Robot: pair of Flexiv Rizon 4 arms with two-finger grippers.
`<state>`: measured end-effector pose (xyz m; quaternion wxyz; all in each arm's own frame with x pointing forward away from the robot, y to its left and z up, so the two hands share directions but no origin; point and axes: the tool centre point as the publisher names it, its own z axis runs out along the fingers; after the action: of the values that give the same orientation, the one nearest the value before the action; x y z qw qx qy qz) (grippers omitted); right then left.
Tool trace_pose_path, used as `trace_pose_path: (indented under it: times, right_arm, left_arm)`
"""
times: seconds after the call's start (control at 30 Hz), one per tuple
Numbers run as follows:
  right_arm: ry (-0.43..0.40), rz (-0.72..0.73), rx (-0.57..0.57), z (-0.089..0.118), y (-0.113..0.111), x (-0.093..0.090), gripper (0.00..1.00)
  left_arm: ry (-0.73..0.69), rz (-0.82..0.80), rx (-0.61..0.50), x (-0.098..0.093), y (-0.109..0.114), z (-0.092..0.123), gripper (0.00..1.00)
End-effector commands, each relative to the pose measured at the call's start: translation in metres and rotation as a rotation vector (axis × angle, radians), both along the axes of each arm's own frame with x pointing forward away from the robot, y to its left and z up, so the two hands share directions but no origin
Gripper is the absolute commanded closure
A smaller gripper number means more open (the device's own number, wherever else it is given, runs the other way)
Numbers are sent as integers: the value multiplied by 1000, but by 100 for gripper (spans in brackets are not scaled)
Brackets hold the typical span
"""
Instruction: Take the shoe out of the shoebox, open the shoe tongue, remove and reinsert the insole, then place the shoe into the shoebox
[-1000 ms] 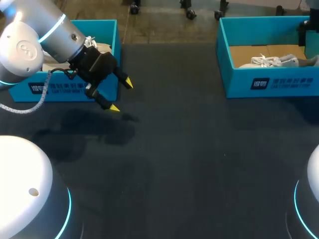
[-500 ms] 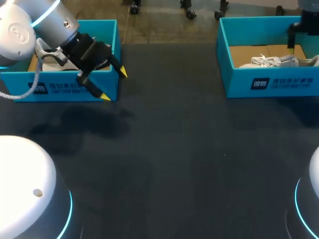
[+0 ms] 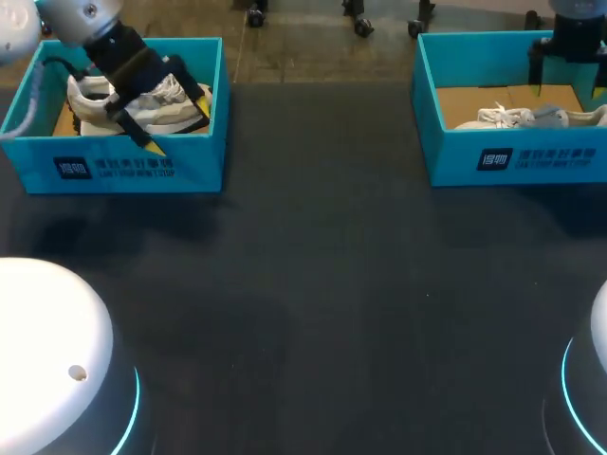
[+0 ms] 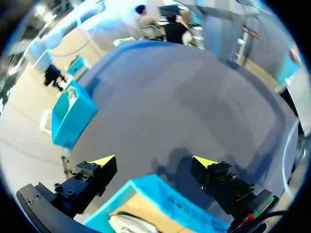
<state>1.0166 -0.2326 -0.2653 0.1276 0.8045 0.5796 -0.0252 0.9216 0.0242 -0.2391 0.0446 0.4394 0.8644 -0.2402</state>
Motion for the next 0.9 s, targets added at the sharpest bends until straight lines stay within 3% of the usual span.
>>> trace_pose_path:
  times: [0.03, 0.13, 0.33, 0.47, 0.5, 0.9]
  right_arm:
    - [12, -6, -25, -1, 9, 0, 0]
    - [16, -14, -28, -1, 11, 0, 0]
    - [16, -14, -28, -1, 11, 0, 0]
    - [16, -14, -28, -1, 11, 0, 0]
    - [16, -14, -28, -1, 11, 0, 0]
    - [16, -14, -28, -1, 11, 0, 0]
  left_arm:
    - [-19, -191, 53, 17, 13, 7, 0]
    - [2, -254, 13, 23, 21, 16, 0]
    - [-51, -404, 55, 36, 36, 21, 0]
    - [-145, -496, 152, 45, 47, 18, 0]
    - [-161, -490, 204, 47, 50, 15, 0]
    - [-161, -490, 204, 47, 50, 15, 0]
